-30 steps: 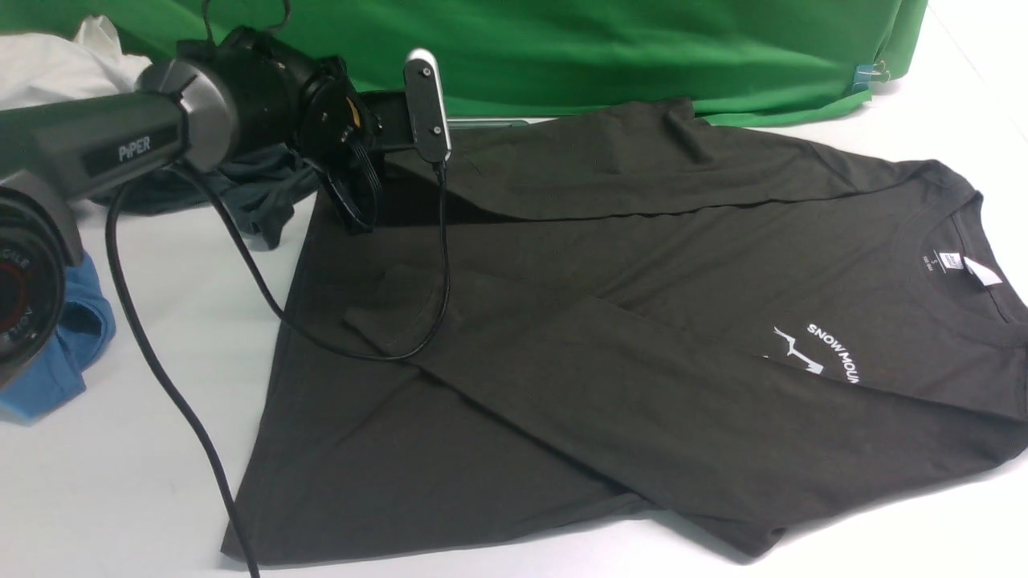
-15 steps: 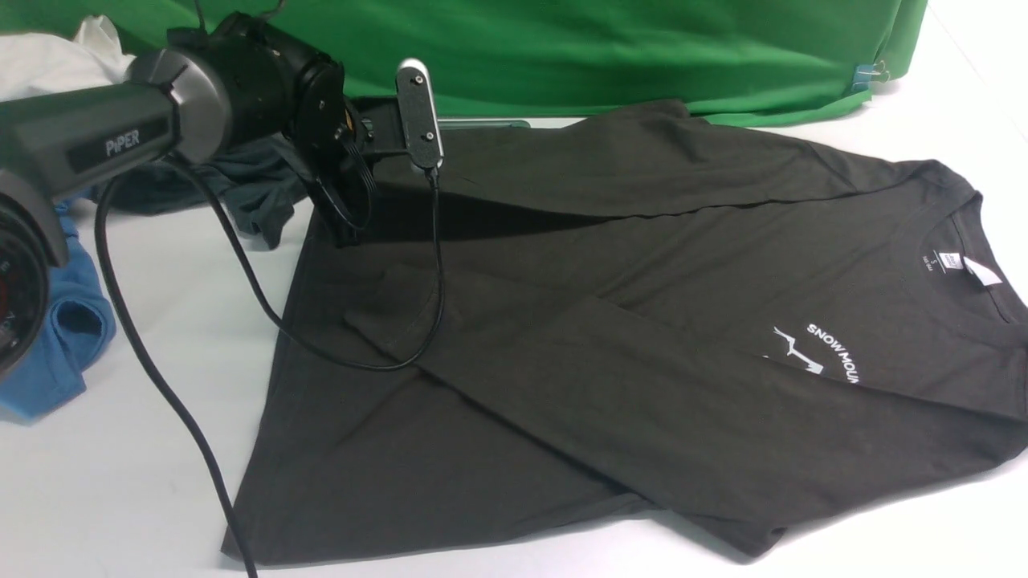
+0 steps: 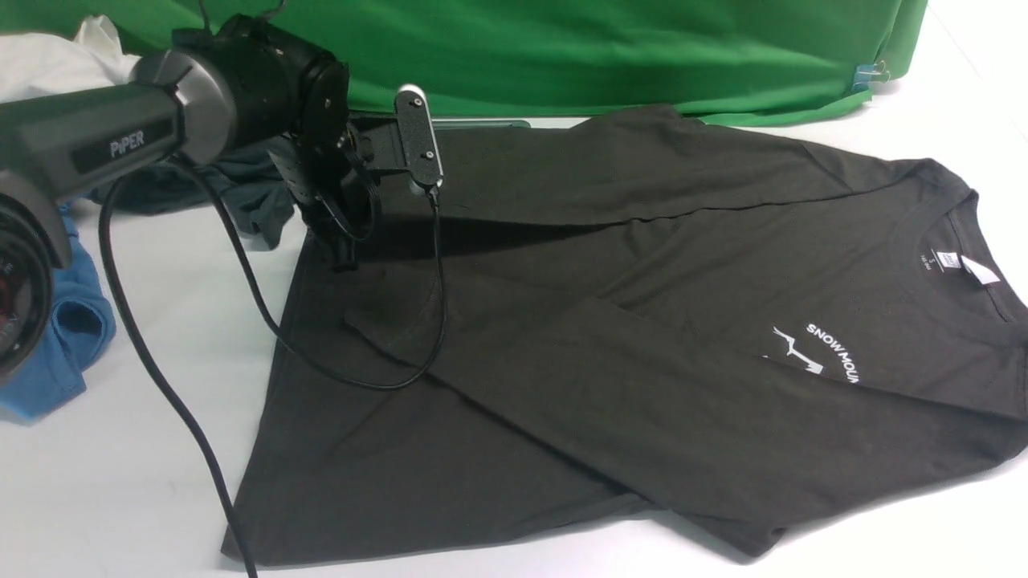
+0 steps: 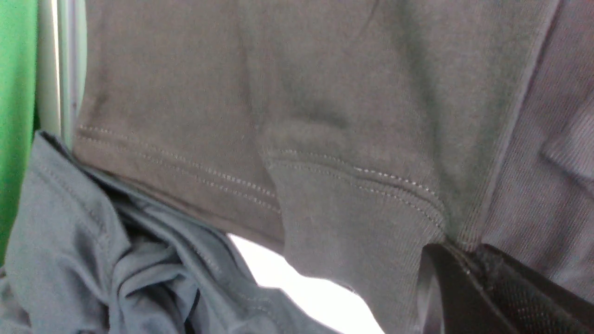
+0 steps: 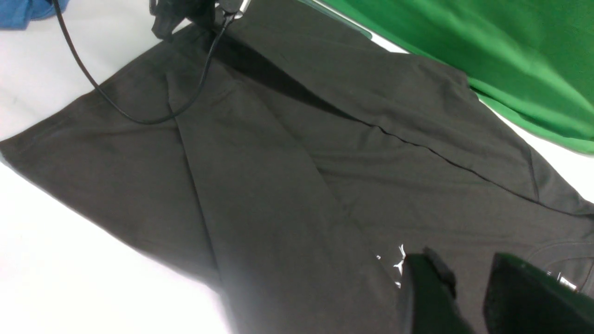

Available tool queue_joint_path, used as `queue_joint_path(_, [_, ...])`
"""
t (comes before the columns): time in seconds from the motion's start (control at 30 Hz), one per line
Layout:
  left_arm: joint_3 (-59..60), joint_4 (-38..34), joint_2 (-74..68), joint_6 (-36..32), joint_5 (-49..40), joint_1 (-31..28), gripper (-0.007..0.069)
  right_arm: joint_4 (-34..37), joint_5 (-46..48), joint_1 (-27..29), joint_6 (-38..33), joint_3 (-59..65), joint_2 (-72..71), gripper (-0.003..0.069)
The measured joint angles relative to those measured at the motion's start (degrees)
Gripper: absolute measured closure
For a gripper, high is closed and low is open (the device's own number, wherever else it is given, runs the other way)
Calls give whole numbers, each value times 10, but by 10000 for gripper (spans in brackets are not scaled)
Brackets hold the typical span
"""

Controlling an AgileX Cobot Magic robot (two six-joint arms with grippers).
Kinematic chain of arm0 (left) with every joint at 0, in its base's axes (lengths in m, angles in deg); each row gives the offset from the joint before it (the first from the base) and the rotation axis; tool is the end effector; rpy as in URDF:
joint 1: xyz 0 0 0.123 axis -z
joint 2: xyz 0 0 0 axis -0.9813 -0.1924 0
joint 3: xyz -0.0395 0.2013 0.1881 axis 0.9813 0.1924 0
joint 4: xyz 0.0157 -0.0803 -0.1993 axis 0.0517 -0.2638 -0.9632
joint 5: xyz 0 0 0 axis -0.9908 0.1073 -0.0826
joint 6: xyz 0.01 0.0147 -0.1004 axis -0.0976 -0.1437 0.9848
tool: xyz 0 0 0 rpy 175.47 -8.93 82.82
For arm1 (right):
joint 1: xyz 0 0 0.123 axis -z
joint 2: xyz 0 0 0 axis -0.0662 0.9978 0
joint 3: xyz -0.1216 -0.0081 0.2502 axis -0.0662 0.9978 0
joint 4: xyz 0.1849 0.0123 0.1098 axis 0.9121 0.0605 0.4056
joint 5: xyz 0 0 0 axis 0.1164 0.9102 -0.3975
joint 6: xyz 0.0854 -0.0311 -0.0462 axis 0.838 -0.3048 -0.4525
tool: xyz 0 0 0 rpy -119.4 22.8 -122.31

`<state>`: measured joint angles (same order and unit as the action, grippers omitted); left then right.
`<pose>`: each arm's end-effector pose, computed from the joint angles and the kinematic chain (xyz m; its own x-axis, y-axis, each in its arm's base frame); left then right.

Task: Fold a long-sleeved shirt on a white desktop.
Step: 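Fold the left side of the dark shirt inward over its body with the left gripper, then grasp the near edge of the shirt at its hem and shoulder corners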

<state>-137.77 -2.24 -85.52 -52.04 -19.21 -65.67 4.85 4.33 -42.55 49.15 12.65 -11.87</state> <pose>0.4161 -0.0787 0.1948 -0.2314 0.9723 -0.0329 0.8562 0.2196 0.4676 0.0886 0.0471 0.3940 -0.4037 -0.4088 -0.8184 -0.5092 0.8436 -0.1703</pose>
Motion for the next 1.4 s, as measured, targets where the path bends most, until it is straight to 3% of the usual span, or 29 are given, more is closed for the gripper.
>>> queue_joint_path(0.17, [0,-4,0,-1,1,0,588,0,3,0,0,0,0,470])
queue_joint_path(0.33, [0,-26,0,-1,-9,0,501,0,3,0,0,0,0,470])
queue_joint_path(0.5, [0,-62,2,-2,-29,0,314,0,10,0,0,0,0,464])
queue_joint_path(0.53, [0,-85,5,4,-36,-1,227,0,16,0,0,0,0,461])
queue_joint_path(0.63, [0,-121,19,16,-45,-1,152,0,23,0,-5,0,0,459])
queue_joint_path(0.77, [19,-136,65,26,-48,13,202,0,27,0,-15,0,0,459])
queue_joint_path(0.83, [49,-141,111,28,-54,34,335,0,42,0,-18,0,0,459])
queue_joint_path(0.87, [56,-142,120,28,-55,39,349,0,42,0,-19,0,0,459])
queue_joint_path(0.93, [94,-157,169,28,-93,65,510,0,66,0,-26,0,0,459])
queue_joint_path(1.07, [181,-215,235,31,-160,92,600,4,89,0,-40,0,0,459])
queue_joint_path(1.2, [274,-267,271,45,-184,93,559,19,88,0,-64,0,0,459])
queue_joint_path(1.4, [379,-253,281,40,-159,93,300,23,55,0,-86,0,0,459])
